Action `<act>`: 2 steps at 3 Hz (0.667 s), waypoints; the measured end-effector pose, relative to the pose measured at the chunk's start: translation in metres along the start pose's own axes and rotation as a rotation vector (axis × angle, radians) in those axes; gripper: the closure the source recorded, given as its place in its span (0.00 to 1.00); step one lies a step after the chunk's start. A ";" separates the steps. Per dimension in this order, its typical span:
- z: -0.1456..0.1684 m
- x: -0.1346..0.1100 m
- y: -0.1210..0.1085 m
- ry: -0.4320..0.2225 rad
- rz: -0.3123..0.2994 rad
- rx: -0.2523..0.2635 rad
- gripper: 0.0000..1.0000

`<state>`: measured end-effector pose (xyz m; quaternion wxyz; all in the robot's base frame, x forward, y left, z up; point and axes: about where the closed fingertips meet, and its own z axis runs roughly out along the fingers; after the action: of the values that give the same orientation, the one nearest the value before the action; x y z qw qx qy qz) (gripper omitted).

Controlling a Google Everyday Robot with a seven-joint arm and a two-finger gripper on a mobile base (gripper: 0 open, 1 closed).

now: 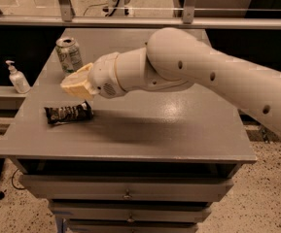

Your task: Pick rxbar chocolate

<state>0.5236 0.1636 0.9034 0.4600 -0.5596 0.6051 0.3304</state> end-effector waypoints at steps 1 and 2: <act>0.000 0.003 0.000 0.020 0.016 -0.024 0.82; 0.001 0.020 0.004 0.048 0.038 -0.054 0.59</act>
Offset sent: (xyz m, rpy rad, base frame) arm -0.0043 -0.0159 -0.0450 -0.0733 0.1135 0.0437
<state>0.5207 0.1579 0.8835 0.4237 -0.5679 0.6173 0.3419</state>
